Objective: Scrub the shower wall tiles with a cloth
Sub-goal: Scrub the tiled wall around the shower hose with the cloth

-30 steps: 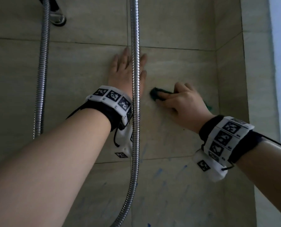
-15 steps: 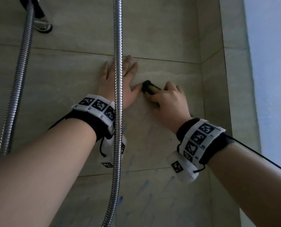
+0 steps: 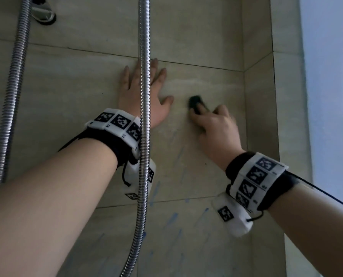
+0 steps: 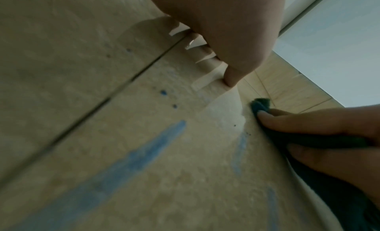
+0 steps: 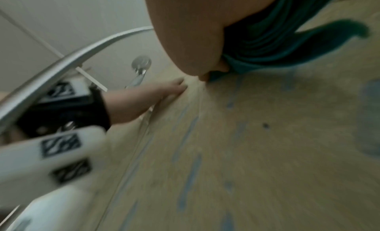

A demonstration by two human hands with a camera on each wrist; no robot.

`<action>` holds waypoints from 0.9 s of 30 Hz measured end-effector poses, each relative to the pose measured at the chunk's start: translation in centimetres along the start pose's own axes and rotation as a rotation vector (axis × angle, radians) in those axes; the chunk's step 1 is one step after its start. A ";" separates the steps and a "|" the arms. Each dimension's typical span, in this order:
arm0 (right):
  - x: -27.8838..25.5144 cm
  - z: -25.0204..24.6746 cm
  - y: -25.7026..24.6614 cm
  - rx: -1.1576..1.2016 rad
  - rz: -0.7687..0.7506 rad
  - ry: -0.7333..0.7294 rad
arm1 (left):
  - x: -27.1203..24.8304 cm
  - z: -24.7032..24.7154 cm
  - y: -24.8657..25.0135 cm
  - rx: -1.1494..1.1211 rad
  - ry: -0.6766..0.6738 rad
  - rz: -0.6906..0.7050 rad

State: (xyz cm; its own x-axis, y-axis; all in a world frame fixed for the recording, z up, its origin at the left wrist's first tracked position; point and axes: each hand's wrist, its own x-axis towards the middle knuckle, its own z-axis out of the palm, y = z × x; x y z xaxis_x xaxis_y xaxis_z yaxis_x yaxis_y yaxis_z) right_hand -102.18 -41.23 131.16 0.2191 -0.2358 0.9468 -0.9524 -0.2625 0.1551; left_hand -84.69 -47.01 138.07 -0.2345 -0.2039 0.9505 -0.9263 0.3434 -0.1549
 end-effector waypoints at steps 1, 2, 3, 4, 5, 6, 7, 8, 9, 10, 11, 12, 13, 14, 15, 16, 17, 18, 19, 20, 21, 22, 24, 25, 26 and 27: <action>-0.5 0.0 -0.1 0.008 -0.100 -0.043 | 0.0 0.0 0.0 0.010 -0.005 0.003; -0.7 -0.1 0.3 -0.045 -0.166 -0.054 | 0.0 -0.1 0.0 0.013 -0.008 0.003; -0.5 -0.5 0.8 -0.100 -0.173 -0.071 | 0.0 -0.1 0.0 0.015 -0.011 0.004; -0.2 -1.3 1.3 -0.149 -0.118 -0.076 | -0.1 0.0 0.1 0.014 -0.011 0.004; 0.2 -2.1 1.6 -0.182 -0.017 -0.114 | -0.2 0.0 0.2 0.009 -0.012 0.000; 0.6 -2.8 2.1 -0.179 0.116 -0.127 | -0.3 0.0 0.2 0.002 -0.013 -0.001; 1.0 -3.3 2.4 -0.155 0.249 -0.135 | -0.4 -0.1 0.3 0.000 -0.018 0.001; 1.2 -3.4 2.1 -0.131 0.349 -0.127 | -0.5 -0.1 0.5 0.004 -0.021 0.005; 1.2 -3.1 1.3 -0.139 0.375 -0.113 | -0.6 -0.1 0.5 0.010 -0.026 0.011; 0.9 -2.3 0.2 -0.201 0.317 -0.116 | -0.7 -0.2 0.6 0.011 -0.028 0.016; 0.5 -1.3 -1.0 -0.226 0.199 -0.083 | -0.7 -0.2 0.6 0.009 -0.030 0.020; -0.2 -0.3 -2.0 -0.212 0.067 -0.080 | -0.7 -0.3 0.6 0.007 -0.030 0.022; -0.9 0.5 -2.6 -0.208 -0.077 -0.060 | -0.8 -0.3 0.6 0.008 -0.029 0.020; -1.3 1.0 -2.6 -0.221 -0.188 -0.055 | -0.8 -0.3 0.5 0.011 -0.029 0.020; -1.3 0.7 -2.1 -0.229 -0.254 -0.064 | -0.8 -0.4 0.5 0.013 -0.033 0.021; -1.0 0.2 -1.5 -0.249 -0.259 -0.076 | -0.9 -0.5 0.5 0.013 -0.039 0.024; -0.6 -0.6 -0.7 -0.282 -0.203 -0.083 | -0.9 -0.5 0.5 0.016 -0.044 0.028; -0.2 -1.5 0.1 -0.321 -0.084 -0.117 | -0.9 -0.6 0.5 0.020 -0.048 0.028; 0.2 -2.2 1.2 -0.353 0.068 -0.153 | -0.9 -0.6 0.5 0.025 -0.051 0.026; 0.4 -2.7 2.0 -0.372 0.210 -0.189 | -1.0 -0.6 0.5 0.028 -0.050 0.025; 0.3 -2.9 2.3 -0.379 0.307 -0.204 | -1.0 -0.5 0.6 0.028 -0.048 0.023; 0.1 -2.9 1.9 -0.371 0.362 -0.196 | -1.0 -0.5 0.7 0.024 -0.047 0.020; -0.5 -1.7 -0.3 -0.367 0.322 -0.206 | -1.1 -0.3 0.8 0.008 -0.046 0.015; -1.0 -0.8 -1.3 -0.375 0.200 -0.173 | -1.0 -0.2 0.8 0.006 -0.044 0.015; -1.6 0.1 -2.5 -0.368 0.047 -0.148 | -1.0 -0.3 0.7 0.008 -0.041 0.016; -2.1 0.6 -3.4 -0.333 -0.070 -0.124 | -1.0 -0.3 0.7 0.014 -0.040 0.019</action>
State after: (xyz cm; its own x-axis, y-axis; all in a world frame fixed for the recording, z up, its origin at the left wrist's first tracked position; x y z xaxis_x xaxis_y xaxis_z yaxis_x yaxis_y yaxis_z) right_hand -99.27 -40.40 128.49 0.2906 -0.3450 0.8925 -0.9465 0.0328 0.3209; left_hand -84.99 -46.32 137.10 -0.2636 -0.2341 0.9358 -0.9256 0.3344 -0.1771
